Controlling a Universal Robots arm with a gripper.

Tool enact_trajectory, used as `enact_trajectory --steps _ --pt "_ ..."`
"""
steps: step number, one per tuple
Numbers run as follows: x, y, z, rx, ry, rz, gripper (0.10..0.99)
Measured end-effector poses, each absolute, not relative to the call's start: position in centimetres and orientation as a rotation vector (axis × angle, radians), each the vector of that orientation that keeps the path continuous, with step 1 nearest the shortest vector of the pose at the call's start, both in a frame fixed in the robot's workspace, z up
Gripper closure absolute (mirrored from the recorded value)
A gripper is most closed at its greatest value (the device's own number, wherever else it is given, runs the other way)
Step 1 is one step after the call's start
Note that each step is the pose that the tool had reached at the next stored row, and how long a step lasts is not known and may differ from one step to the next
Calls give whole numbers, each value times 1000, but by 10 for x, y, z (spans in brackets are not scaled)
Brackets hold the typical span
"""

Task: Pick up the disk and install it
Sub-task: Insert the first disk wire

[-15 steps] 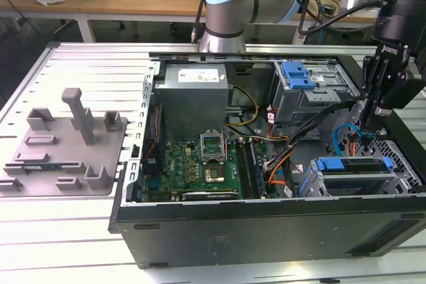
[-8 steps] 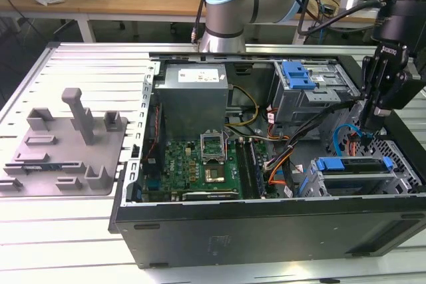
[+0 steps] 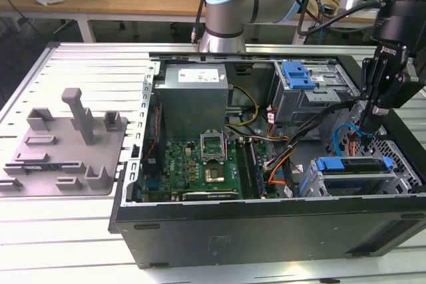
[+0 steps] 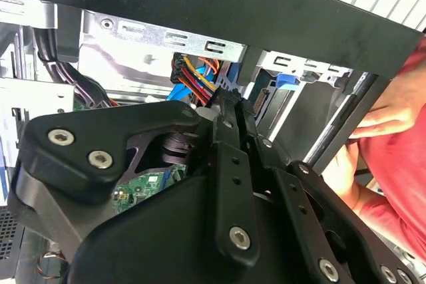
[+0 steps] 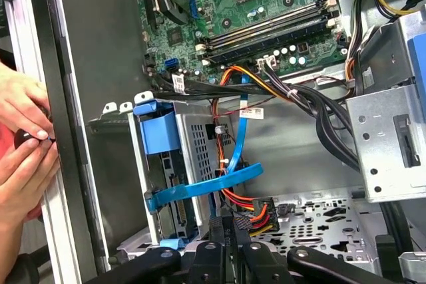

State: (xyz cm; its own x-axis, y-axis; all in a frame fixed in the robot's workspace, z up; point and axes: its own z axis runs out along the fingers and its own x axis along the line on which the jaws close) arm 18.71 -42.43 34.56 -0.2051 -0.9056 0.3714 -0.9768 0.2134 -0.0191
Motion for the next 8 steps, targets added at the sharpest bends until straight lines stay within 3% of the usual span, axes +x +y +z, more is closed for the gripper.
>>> enact_trajectory --steps 8 --pt "187 -428 346 1793 -2233 323 918"
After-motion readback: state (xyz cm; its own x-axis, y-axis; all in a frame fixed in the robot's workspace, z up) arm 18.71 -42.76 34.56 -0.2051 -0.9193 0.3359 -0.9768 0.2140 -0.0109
